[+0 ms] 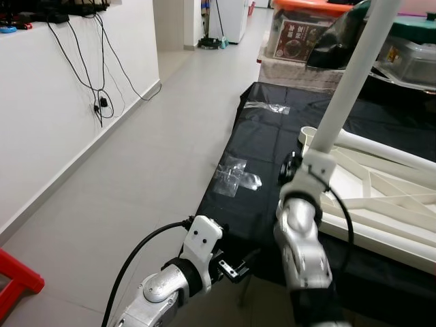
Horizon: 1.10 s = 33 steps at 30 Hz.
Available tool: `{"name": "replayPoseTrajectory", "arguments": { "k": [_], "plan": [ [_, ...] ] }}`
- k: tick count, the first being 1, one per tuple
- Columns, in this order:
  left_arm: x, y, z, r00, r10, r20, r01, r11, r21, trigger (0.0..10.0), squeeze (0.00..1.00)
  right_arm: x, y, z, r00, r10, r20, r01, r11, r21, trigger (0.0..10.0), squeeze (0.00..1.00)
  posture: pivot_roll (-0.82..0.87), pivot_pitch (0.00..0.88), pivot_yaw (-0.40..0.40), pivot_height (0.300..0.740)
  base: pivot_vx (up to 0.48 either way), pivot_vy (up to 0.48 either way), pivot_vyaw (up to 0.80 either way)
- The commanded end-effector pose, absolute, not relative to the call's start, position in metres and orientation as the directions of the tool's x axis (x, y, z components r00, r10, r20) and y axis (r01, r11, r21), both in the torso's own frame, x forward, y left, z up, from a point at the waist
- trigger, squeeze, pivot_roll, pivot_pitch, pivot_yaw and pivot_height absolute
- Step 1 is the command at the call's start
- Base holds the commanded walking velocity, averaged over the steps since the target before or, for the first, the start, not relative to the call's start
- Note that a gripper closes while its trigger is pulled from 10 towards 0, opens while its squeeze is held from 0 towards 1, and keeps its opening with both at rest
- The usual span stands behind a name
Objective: Building children table
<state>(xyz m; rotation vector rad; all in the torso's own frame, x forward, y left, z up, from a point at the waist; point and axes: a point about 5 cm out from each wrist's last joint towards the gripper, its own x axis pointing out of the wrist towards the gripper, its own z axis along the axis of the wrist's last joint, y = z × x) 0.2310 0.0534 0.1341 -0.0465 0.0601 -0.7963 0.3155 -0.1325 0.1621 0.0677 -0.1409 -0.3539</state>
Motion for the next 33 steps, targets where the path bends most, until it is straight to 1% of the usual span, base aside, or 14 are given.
{"name": "replayPoseTrajectory", "arguments": {
  "k": [1,2,5,9,10,14,16,24,25,29,32,33],
  "plan": [
    [0.231,0.053,0.131,0.696,-0.716,-0.048,0.712,0.698,-0.073,10.0,0.0,0.31,-0.125,0.166,0.938,-0.313,0.152,0.299,0.948,0.106,10.0,0.0,0.16,0.017,-0.095,0.74,0.0,0.0,0.0],
    [0.231,0.053,0.131,0.696,-0.716,-0.048,0.712,0.698,-0.073,10.0,0.0,0.31,-0.125,0.166,0.938,-0.313,0.152,0.299,0.948,0.106,10.0,0.0,0.16,0.017,-0.095,0.74,0.0,0.0,0.0],
    [0.232,0.053,0.131,0.698,-0.715,-0.048,0.711,0.699,-0.073,10.0,0.0,0.3,-0.124,0.161,0.96,-0.236,0.153,0.221,0.969,0.109,10.0,0.0,0.16,0.019,-0.093,0.74,0.0,0.0,-0.69],
    [0.232,0.053,0.131,0.698,-0.714,-0.048,0.711,0.699,-0.074,10.0,0.0,0.295,-0.125,0.158,0.965,-0.215,0.151,0.199,0.973,0.113,10.0,0.0,0.15,0.02,-0.092,0.74,0.0,0.0,-0.8],
    [0.233,0.053,0.131,0.699,-0.714,-0.047,0.71,0.7,-0.074,10.0,0.0,0.292,-0.124,0.155,0.975,-0.167,0.146,0.148,0.98,0.132,10.0,0.0,0.15,0.021,-0.09,0.74,0.0,0.0,-0.8],
    [0.234,0.053,0.131,0.701,-0.712,-0.047,0.708,0.702,-0.073,10.0,0.0,0.288,-0.12,0.155,0.982,-0.114,0.151,0.094,0.986,0.137,10.0,0.0,0.15,0.021,-0.09,0.74,0.0,0.0,-0.79],
    [0.235,0.054,0.132,0.71,-0.703,-0.046,0.7,0.711,-0.072,10.0,0.0,0.28,-0.117,0.15,0.987,-0.068,0.145,0.053,0.993,0.103,10.0,0.0,0.16,0.025,-0.092,0.74,0.0,0.0,-0.79],
    [0.238,0.056,0.131,0.725,-0.687,-0.051,0.684,0.726,-0.07,10.0,0.0,0.269,-0.118,0.144,0.992,-0.041,0.122,0.027,0.993,0.114,10.0,0.0,0.15,0.024,-0.093,0.74,0.0,0.0,-0.79],
    [0.239,0.057,0.131,0.736,-0.675,-0.053,0.671,0.738,-0.071,10.0,0.0,0.267,-0.119,0.142,0.992,-0.039,0.117,0.026,0.994,0.11,10.0,0.0,0.15,0.024,-0.093,0.74,0.0,0.0,-0.79],
    [0.243,0.06,0.128,0.76,-0.646,-0.071,0.641,0.763,-0.08,10.0,0.0,0.264,-0.126,0.138,0.994,-0.06,0.096,0.048,0.991,0.124,10.0,0.0,0.15,0.024,-0.093,0.74,0.0,-0.459,0.0],
    [0.243,0.06,0.128,0.764,-0.641,-0.074,0.636,0.767,-0.084,10.0,0.0,0.264,-0.128,0.137,0.994,-0.063,0.093,0.051,0.991,0.127,10.0,0.0,0.15,0.024,-0.093,0.74,0.0,-0.454,0.0],
    [0.246,0.062,0.126,0.78,-0.62,-0.085,0.61,0.784,-0.114,10.0,0.0,0.266,-0.133,0.137,0.993,-0.076,0.089,0.064,0.99,0.123,10.0,0.0,0.15,0.024,-0.096,0.74,0.0,0.0,0.0]
  ]
}}
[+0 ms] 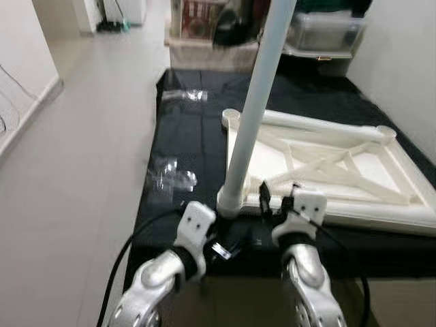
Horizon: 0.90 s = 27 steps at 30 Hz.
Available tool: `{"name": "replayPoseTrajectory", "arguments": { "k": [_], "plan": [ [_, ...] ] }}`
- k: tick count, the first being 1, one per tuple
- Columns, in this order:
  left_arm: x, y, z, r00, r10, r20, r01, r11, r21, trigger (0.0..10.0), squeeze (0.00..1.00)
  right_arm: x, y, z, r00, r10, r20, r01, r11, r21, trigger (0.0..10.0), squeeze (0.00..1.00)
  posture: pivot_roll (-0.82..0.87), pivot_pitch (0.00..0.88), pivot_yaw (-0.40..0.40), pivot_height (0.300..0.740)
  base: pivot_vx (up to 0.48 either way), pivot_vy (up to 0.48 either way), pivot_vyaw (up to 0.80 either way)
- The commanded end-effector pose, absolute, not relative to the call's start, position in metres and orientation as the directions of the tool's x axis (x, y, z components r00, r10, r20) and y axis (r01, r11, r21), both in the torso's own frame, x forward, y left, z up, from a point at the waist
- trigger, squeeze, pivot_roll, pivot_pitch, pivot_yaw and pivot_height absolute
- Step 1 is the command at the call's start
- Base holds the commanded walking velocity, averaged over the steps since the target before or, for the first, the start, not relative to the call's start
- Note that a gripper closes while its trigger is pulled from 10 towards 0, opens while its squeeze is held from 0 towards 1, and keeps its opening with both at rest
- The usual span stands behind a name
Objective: Building children table
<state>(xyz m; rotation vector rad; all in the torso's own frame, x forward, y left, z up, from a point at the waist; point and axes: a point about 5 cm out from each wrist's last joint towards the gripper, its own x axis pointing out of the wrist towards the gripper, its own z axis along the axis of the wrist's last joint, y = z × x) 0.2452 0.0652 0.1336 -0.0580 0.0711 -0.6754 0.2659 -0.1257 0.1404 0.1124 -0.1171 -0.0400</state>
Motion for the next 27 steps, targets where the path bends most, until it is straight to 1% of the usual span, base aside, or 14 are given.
{"name": "replayPoseTrajectory", "arguments": {
  "k": [1,10,13,16,17,19,20,21,23,24,25,26,27],
  "plan": [
    [0.246,0.062,0.126,0.78,-0.62,-0.085,0.61,0.784,-0.114,10.0,0.0,0.266,-0.133,0.137,0.993,-0.076,0.089,0.064,0.99,0.123,10.0,0.0,0.15,0.024,-0.096,0.74,0.0,0.0,0.0],
    [0.246,0.061,0.126,0.779,-0.62,-0.089,0.61,0.784,-0.118,10.0,0.0,0.272,-0.151,0.139,0.99,-0.113,0.087,0.104,0.989,0.101,10.0,0.0,0.15,0.02,-0.099,0.74,0.0,0.0,0.0],
    [0.246,0.061,0.126,0.78,-0.619,-0.089,0.609,0.784,-0.12,10.0,0.0,0.274,-0.155,0.14,0.991,-0.1,0.085,0.091,0.991,0.096,10.0,0.0,0.15,0.017,-0.1,0.74,0.0,0.0,0.0],
    [0.246,0.061,0.126,0.78,-0.619,-0.088,0.609,0.784,-0.121,10.0,0.0,0.285,-0.164,0.135,0.999,0.034,0.017,-0.036,0.996,0.081,10.0,0.0,0.15,0.017,-0.1,0.74,0.0,0.0,0.0],
    [0.246,0.061,0.125,0.78,-0.62,-0.089,0.609,0.784,-0.121,10.0,0.0,0.29,-0.171,0.135,0.998,0.058,0.013,-0.059,0.996,0.063,10.0,0.0,0.15,0.011,-0.099,0.74,0.0,0.0,0.0],
    [0.245,0.061,0.125,0.779,-0.62,-0.089,0.609,0.783,-0.122,10.0,0.0,0.293,-0.176,0.136,0.998,0.065,0.015,-0.066,0.997,0.05,10.0,0.0,0.15,0.011,-0.099,0.74,0.0,0.0,0.0],
    [0.245,0.061,0.125,0.779,-0.621,-0.089,0.61,0.783,-0.123,10.0,0.0,0.297,-0.181,0.138,0.996,0.091,0.023,-0.092,0.995,0.041,10.0,1.0,0.15,0.014,-0.097,0.74,0.0,0.0,0.0],
    [0.245,0.061,0.125,0.779,-0.621,-0.089,0.61,0.783,-0.123,10.0,0.0,0.297,-0.181,0.138,0.996,0.091,0.023,-0.092,0.995,0.041,10.0,1.0,0.15,0.014,-0.097,0.74,0.0,0.0,0.0],
    [0.244,0.061,0.125,0.777,-0.623,-0.089,0.612,0.781,-0.123,10.0,0.0,0.307,-0.185,0.142,0.979,0.203,0.01,-0.203,0.976,0.073,10.0,1.0,0.16,0.013,-0.097,0.74,0.0,0.0,0.0],
    [0.244,0.061,0.125,0.777,-0.623,-0.089,0.612,0.781,-0.123,10.0,0.0,0.307,-0.185,0.142,0.979,0.203,0.01,-0.203,0.976,0.073,10.0,1.0,0.16,0.013,-0.097,0.74,0.0,0.0,0.0],
    [0.241,0.061,0.127,0.773,-0.629,-0.085,0.618,0.777,-0.123,10.0,0.0,0.319,-0.191,0.147,0.941,0.338,-0.023,-0.337,0.941,0.044,10.0,0.0,0.17,0.018,-0.098,0.74,0.0,0.0,0.0],
    [0.241,0.061,0.127,0.773,-0.629,-0.085,0.618,0.777,-0.123,10.0,0.0,0.319,-0.191,0.147,0.941,0.338,-0.023,-0.337,0.941,0.044,10.0,0.0,0.17,0.018,-0.098,0.74,0.0,0.0,0.0],
    [0.24,0.061,0.127,0.771,-0.631,-0.081,0.62,0.774,-0.126,10.0,0.0,0.322,-0.193,0.149,0.925,0.379,-0.034,-0.379,0.925,0.023,10.0,0.0,0.17,0.018,-0.098,0.74,0.0,0.0,0.0]
  ]
}}
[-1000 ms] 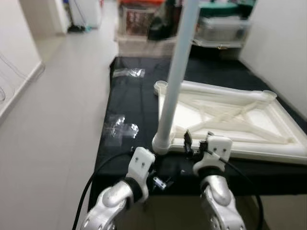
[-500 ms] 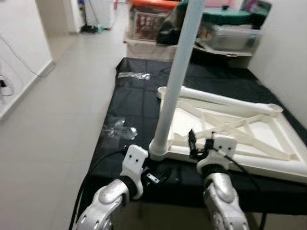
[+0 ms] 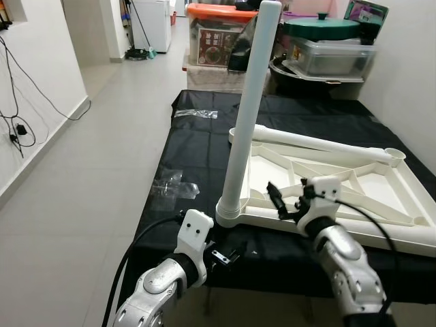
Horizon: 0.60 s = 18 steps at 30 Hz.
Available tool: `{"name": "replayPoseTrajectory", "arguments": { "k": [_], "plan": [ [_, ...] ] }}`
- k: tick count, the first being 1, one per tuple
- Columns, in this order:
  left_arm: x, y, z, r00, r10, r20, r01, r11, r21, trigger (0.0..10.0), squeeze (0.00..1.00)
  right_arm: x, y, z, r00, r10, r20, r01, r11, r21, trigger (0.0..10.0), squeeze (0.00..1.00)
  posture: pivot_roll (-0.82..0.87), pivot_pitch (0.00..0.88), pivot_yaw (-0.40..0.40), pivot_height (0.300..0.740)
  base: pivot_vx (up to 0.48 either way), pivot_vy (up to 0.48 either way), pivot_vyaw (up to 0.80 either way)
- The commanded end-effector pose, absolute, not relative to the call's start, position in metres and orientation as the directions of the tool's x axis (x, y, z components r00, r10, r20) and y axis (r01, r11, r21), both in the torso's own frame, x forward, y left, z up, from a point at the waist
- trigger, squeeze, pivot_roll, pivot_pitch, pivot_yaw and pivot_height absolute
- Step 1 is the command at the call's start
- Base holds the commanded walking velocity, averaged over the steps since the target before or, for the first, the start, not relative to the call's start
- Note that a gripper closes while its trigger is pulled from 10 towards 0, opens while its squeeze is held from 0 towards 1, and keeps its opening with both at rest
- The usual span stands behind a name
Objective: Building children table
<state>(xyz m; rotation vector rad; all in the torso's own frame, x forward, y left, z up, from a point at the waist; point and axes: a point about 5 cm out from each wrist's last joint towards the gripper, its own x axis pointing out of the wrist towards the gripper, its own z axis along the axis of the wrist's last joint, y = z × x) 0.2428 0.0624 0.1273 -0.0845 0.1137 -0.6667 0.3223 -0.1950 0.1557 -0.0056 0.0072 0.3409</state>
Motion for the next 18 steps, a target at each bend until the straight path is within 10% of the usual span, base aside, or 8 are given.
{"name": "replayPoseTrajectory", "arguments": {
  "k": [1,18],
  "plan": [
    [0.239,0.061,0.128,0.77,-0.634,-0.077,0.623,0.772,-0.129,10.0,0.0,0.324,-0.194,0.151,0.909,0.414,-0.043,-0.414,0.91,0.016,10.0,0.0,0.17,0.02,-0.103,0.74,0.0,0.0,0.0],
    [0.23,0.059,0.136,0.761,-0.647,-0.047,0.638,0.76,-0.128,10.0,0.0,0.335,-0.172,0.156,0.558,0.815,-0.157,-0.812,0.575,0.101,10.0,0.0,0.18,0.059,-0.122,0.74,0.0,0.0,0.0]
  ]
}}
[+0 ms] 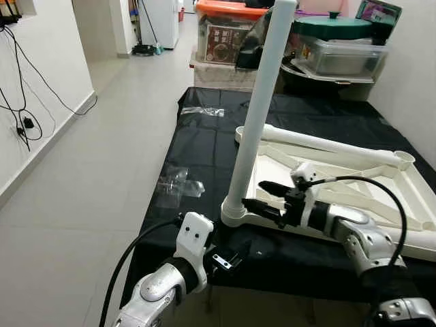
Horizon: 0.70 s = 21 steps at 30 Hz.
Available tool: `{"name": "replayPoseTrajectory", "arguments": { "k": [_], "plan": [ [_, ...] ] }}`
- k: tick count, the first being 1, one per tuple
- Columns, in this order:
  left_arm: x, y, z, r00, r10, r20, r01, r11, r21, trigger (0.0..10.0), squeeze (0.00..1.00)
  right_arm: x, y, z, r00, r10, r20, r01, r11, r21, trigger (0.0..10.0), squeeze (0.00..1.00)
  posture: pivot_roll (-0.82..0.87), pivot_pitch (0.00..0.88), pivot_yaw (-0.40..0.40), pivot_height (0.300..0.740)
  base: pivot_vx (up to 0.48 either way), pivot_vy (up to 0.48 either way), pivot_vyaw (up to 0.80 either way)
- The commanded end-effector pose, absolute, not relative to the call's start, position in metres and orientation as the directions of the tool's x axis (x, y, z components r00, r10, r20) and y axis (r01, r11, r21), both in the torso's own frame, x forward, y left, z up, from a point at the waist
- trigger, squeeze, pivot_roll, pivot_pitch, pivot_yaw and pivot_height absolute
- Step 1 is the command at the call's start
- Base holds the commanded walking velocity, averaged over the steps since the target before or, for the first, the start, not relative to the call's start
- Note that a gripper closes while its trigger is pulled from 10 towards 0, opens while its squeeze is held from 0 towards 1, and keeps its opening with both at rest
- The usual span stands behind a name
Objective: Building children table
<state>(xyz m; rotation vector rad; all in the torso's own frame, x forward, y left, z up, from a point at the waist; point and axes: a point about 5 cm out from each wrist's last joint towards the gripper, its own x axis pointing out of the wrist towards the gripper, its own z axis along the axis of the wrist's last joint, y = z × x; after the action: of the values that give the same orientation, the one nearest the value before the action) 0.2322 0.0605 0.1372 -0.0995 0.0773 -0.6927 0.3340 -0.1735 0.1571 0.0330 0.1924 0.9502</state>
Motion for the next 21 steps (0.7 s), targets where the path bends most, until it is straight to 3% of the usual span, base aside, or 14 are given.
{"name": "replayPoseTrajectory", "arguments": {
  "k": [1,11,16,18,19,21],
  "plan": [
    [0.229,0.058,0.137,0.761,-0.647,-0.046,0.637,0.76,-0.129,10.0,0.0,0.339,-0.167,0.158,0.558,0.818,-0.141,-0.815,0.572,0.096,10.0,0.0,0.18,0.062,-0.122,0.74,0.0,0.0,0.0],
    [0.228,0.058,0.137,0.763,-0.645,-0.044,0.636,0.761,-0.13,10.0,0.0,0.356,-0.15,0.17,0.6,0.796,-0.079,-0.792,0.605,0.079,10.0,0.0,0.18,0.072,-0.127,0.74,0.0,0.0,0.0],
    [0.228,0.058,0.137,0.763,-0.645,-0.046,0.635,0.761,-0.132,10.0,0.0,0.362,-0.135,0.182,0.575,0.818,-0.021,-0.815,0.575,0.07,10.0,0.0,0.18,0.071,-0.127,0.74,0.0,0.0,0.0],
    [0.228,0.057,0.137,0.764,-0.643,-0.047,0.634,0.762,-0.132,10.0,0.0,0.366,-0.13,0.187,0.57,0.821,0.004,-0.82,0.569,0.066,9.5,0.0,0.18,0.07,-0.129,0.74,0.0,0.0,0.0],
    [0.229,0.057,0.137,0.765,-0.642,-0.047,0.633,0.763,-0.131,10.0,0.0,0.367,-0.127,0.189,0.566,0.824,0.023,-0.823,0.563,0.071,0.0,0.0,0.18,0.069,-0.13,0.74,0.0,0.0,0.0],
    [0.229,0.057,0.137,0.765,-0.642,-0.047,0.633,0.763,-0.131,10.0,0.0,0.367,-0.127,0.189,0.566,0.824,0.023,-0.823,0.563,0.071,0.0,0.0,0.18,0.069,-0.13,0.74,0.0,0.0,0.0]
  ]
}}
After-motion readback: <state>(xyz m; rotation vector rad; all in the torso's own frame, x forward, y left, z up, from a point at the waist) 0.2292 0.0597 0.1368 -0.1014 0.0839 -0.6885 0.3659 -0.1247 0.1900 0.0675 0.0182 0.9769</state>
